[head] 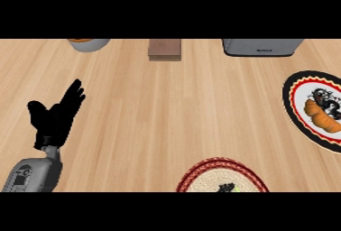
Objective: Pick the croissant from the placemat and place it in the plate
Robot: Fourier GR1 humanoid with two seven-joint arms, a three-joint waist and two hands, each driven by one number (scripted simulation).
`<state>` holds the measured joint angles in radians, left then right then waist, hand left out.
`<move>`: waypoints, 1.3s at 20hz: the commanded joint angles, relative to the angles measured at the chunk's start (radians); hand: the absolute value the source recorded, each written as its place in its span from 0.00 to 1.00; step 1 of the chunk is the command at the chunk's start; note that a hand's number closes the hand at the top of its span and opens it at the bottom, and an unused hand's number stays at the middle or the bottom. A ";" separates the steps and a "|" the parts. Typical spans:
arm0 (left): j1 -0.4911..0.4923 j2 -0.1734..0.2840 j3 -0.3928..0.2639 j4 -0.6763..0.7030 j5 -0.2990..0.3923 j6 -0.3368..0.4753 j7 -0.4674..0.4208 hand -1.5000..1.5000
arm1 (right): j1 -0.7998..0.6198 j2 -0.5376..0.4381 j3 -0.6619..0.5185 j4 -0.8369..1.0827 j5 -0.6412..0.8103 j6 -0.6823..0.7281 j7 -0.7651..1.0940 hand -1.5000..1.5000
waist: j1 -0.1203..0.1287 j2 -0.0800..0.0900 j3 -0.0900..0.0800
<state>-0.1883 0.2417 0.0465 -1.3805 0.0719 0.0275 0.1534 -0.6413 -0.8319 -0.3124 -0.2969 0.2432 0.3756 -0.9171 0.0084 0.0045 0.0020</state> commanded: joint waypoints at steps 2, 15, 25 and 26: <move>-0.018 -0.007 -0.003 0.009 -0.009 0.010 0.010 0.50 | -0.032 -0.037 -0.001 0.051 -0.055 0.380 0.032 0.00 | 0.000 0.000 0.000; 0.011 -0.032 -0.026 -0.038 -0.019 0.017 0.004 0.50 | 0.063 -0.105 -0.008 0.015 -0.134 0.434 -0.004 0.00 | 0.023 0.009 0.007; -0.023 -0.038 -0.033 0.004 -0.029 0.010 -0.010 0.50 | 0.106 -0.122 0.004 -0.016 -0.166 0.388 -0.010 0.00 | 0.021 0.017 0.009; 0.008 -0.016 -0.012 -0.012 -0.010 -0.011 -0.022 0.50 | 0.114 -0.154 0.006 -0.007 -0.164 0.401 0.004 0.00 | 0.032 0.015 0.008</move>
<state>-0.1932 0.2229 0.0329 -1.3828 0.0558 0.0281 0.1404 -0.5480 -0.9521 -0.3107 -0.3266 0.0813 0.5703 -0.7674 0.0317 0.0202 0.0106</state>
